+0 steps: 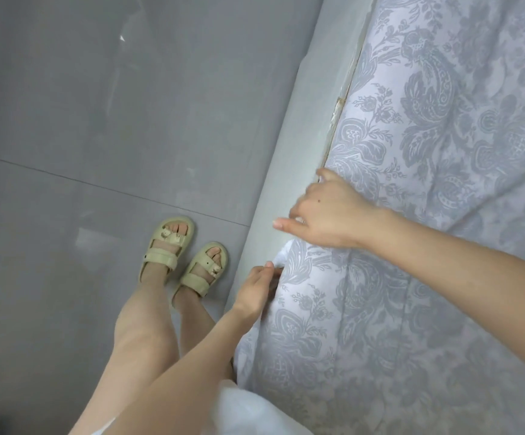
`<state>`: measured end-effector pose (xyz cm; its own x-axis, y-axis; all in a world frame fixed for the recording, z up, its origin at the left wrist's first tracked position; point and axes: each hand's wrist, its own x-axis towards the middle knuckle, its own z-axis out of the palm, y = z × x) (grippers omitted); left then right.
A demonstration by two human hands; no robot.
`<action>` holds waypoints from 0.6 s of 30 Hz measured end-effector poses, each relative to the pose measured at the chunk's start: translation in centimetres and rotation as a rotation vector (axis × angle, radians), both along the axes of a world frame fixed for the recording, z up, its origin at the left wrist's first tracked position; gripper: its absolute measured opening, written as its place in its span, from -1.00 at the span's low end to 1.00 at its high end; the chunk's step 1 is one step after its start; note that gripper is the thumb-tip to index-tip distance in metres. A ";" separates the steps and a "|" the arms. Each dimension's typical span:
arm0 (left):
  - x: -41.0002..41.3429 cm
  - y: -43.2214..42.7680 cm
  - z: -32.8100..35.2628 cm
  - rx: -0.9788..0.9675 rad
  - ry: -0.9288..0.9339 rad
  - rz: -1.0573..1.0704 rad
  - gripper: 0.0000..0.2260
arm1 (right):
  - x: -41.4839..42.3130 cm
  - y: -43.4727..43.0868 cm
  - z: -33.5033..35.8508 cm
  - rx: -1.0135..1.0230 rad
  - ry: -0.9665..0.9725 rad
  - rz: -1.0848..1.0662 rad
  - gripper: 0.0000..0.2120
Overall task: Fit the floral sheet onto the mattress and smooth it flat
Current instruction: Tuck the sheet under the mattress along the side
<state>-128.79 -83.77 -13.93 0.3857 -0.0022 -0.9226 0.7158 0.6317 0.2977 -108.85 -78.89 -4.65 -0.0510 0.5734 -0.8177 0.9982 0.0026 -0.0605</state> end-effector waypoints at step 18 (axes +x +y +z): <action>-1.0 -0.2 2.4 -0.150 -0.146 0.152 -0.54 | -3.7 -0.1 -3.7 -0.354 -0.052 -0.128 -0.23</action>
<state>-129.78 -83.93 -11.52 0.5215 -0.0667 -0.8506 0.5652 0.7738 0.2859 -112.54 -78.99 -8.39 0.0492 0.2544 -0.9658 0.9908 -0.1344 0.0151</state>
